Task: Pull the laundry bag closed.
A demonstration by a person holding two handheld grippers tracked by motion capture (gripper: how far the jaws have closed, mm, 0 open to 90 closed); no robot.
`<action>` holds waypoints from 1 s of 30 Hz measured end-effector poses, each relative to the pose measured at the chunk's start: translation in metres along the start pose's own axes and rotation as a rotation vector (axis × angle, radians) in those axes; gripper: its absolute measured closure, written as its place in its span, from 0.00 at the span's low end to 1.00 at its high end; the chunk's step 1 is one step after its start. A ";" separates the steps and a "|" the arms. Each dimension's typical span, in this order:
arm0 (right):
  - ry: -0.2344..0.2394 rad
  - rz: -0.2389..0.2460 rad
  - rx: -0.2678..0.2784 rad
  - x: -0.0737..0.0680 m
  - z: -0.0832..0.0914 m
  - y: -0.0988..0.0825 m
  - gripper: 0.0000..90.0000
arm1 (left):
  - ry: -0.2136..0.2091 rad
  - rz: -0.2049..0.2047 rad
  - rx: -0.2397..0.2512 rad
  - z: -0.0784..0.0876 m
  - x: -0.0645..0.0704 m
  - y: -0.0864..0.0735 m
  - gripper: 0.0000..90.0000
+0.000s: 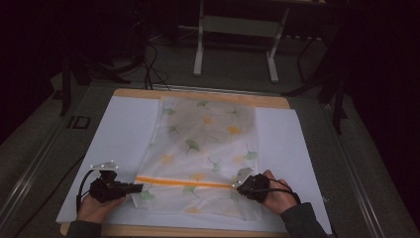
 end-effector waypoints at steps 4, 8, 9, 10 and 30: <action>-0.007 0.000 -0.010 0.001 -0.001 -0.004 1.00 | 0.001 0.000 0.002 0.000 0.000 0.000 0.98; -0.011 -0.004 -0.016 0.001 -0.002 -0.009 1.00 | 0.000 0.000 0.001 0.000 0.000 0.000 0.98; -0.012 -0.005 -0.022 0.001 -0.002 -0.010 1.00 | 0.001 -0.001 0.001 0.000 0.000 0.000 0.98; -0.015 -0.007 -0.023 0.001 -0.002 -0.012 1.00 | 0.000 0.000 0.002 0.000 0.000 0.000 0.98; -0.047 -0.036 -0.077 0.008 0.007 -0.040 1.00 | -0.002 -0.002 0.005 0.002 0.000 0.000 0.98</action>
Point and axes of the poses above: each handheld gripper's, and its own axes: z roughly backward along the jaws, y roughly out of its top, x roughly to its right, the point moved 7 cm from there along -z, roughly forward along the jaws, and after that the axes turned 12 degrees about -x, right-handed, at the moved point
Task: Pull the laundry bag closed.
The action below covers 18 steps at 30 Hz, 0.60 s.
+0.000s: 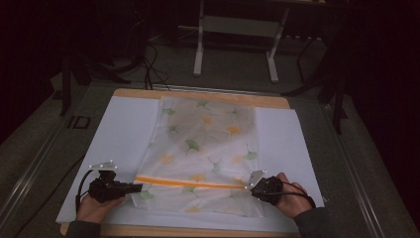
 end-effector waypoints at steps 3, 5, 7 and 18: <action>0.001 -0.019 0.005 0.002 0.000 -0.008 1.00 | 0.000 -0.001 -0.001 0.000 0.000 0.000 0.98; 0.005 -0.026 0.001 0.002 0.000 -0.012 1.00 | -0.005 -0.004 -0.002 -0.001 0.001 0.000 0.98; 0.011 -0.032 0.008 0.002 0.000 -0.015 1.00 | -0.006 -0.009 -0.004 -0.002 0.002 0.001 0.98; 0.012 -0.051 0.009 0.006 0.002 -0.021 1.00 | -0.028 -0.031 -0.020 -0.004 0.009 0.000 0.98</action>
Point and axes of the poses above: each handheld gripper's, and its own axes: z roughly backward along the jaws, y roughly out of its top, x roughly to its right, the point moved 7 cm from there along -z, roughly forward along the jaws, and after that the axes turned 12 degrees about -x, right-handed, at the moved point
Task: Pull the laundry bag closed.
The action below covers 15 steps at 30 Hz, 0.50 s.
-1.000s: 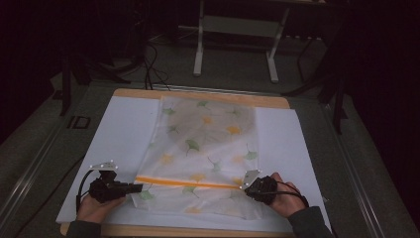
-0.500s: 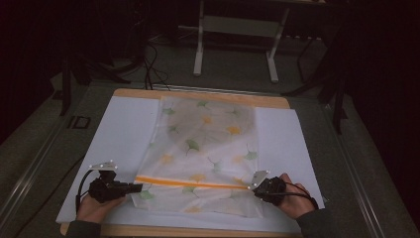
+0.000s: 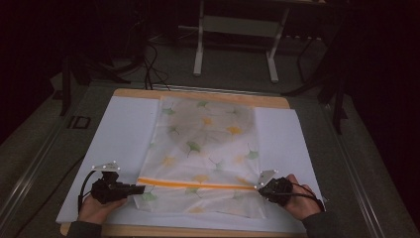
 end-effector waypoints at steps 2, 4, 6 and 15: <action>0.001 -0.004 0.001 -0.001 0.000 -0.002 1.00 | -0.008 -0.009 -0.002 0.000 0.002 0.000 0.98; -0.002 -0.003 0.004 -0.001 0.000 -0.003 1.00 | -0.011 -0.023 -0.006 -0.001 0.005 -0.001 0.98; -0.002 -0.015 0.012 0.000 0.001 -0.007 1.00 | -0.017 -0.033 -0.010 -0.001 0.006 -0.001 0.98; 0.005 -0.066 0.034 0.005 0.003 -0.020 1.00 | 0.010 -0.008 0.023 0.010 -0.003 -0.007 0.92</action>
Point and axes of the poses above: each handheld gripper's, and its own axes: z roughly backward along the jaws, y roughly out of its top, x roughly to its right, the point moved 7 cm from there along -z, roughly forward along the jaws, and after that the axes turned 12 degrees about -x, right-handed, at the moved point
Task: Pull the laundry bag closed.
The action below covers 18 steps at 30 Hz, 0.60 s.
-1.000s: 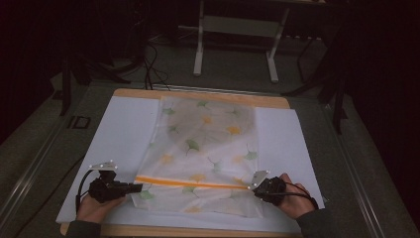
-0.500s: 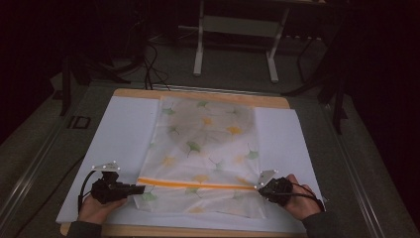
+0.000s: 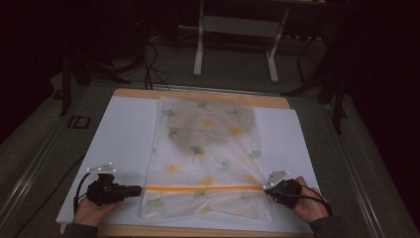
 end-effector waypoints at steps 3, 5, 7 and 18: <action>0.020 -0.010 0.021 -0.002 -0.001 0.001 0.96 | 0.013 -0.007 0.023 0.002 0.001 0.002 0.89; 0.045 -0.018 0.048 -0.003 0.000 0.002 0.90 | 0.024 -0.011 0.039 0.004 0.001 0.004 0.87; 0.059 -0.036 0.082 -0.003 0.002 0.002 0.85 | 0.034 -0.011 0.051 0.004 0.000 0.005 0.87; 0.090 -0.252 0.282 0.010 0.013 -0.005 0.63 | 0.169 -0.004 0.114 0.008 -0.007 0.011 0.82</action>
Point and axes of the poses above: each handheld gripper's, and its own axes: z roughly backward along the jaws, y roughly out of its top, x roughly to its right, the point moved 7 cm from there along -z, roughly forward along the jaws, and after that the axes turned 12 degrees about -x, right-handed, at the moved point
